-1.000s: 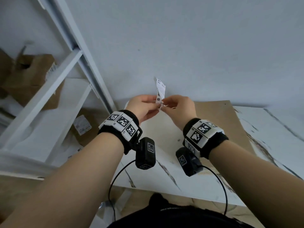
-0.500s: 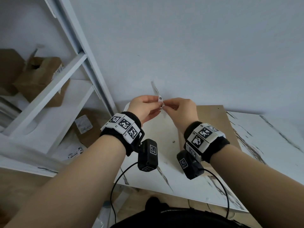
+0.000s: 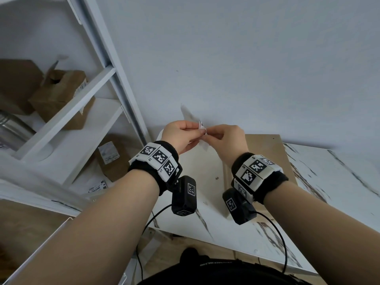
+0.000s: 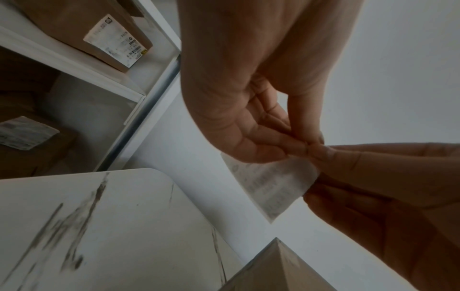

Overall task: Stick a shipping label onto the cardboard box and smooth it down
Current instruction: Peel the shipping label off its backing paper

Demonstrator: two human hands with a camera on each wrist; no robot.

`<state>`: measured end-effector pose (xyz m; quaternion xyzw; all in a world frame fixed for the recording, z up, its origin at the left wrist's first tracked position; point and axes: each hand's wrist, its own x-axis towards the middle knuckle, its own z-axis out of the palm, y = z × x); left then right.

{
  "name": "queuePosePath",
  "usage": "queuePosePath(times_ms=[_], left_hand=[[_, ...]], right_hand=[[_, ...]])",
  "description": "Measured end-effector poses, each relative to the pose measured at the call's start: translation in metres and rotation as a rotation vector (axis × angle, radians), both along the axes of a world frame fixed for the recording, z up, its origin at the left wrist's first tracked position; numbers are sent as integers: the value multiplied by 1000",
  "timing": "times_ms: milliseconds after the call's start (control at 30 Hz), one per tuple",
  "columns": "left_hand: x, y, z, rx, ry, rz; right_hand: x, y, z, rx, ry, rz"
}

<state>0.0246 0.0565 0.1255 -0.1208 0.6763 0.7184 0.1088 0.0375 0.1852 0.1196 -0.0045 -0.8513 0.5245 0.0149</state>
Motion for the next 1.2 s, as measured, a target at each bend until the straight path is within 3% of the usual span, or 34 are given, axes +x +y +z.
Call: queuePosePath(times_ms=[133,267,466,733,866,1066,1200], left_hand=[[-1,-2,0,26,-15,26],[-4,-6,0,7,-27,34],[-14,-17,-15,-154,-110,127],[-23,-39,-52,-365,-300,94],[-22,-43,-67,-440,-393,-13],[-20,-47,-85,-664,-350,-210],[-23,-45,-77,-751,-359,-354]], right_hand=[[-4,-1,-3,31,16,38],[-12,0,-6,-4,-38,-37],[-25,4,-6,19,-61,-213],[-43,14,-12,-5,-33,-421],[-46,13,-15,-37,-52,-446],[-46,11,-12,-101,-50,-541],[-48,13,-14,-114,-102,-463]])
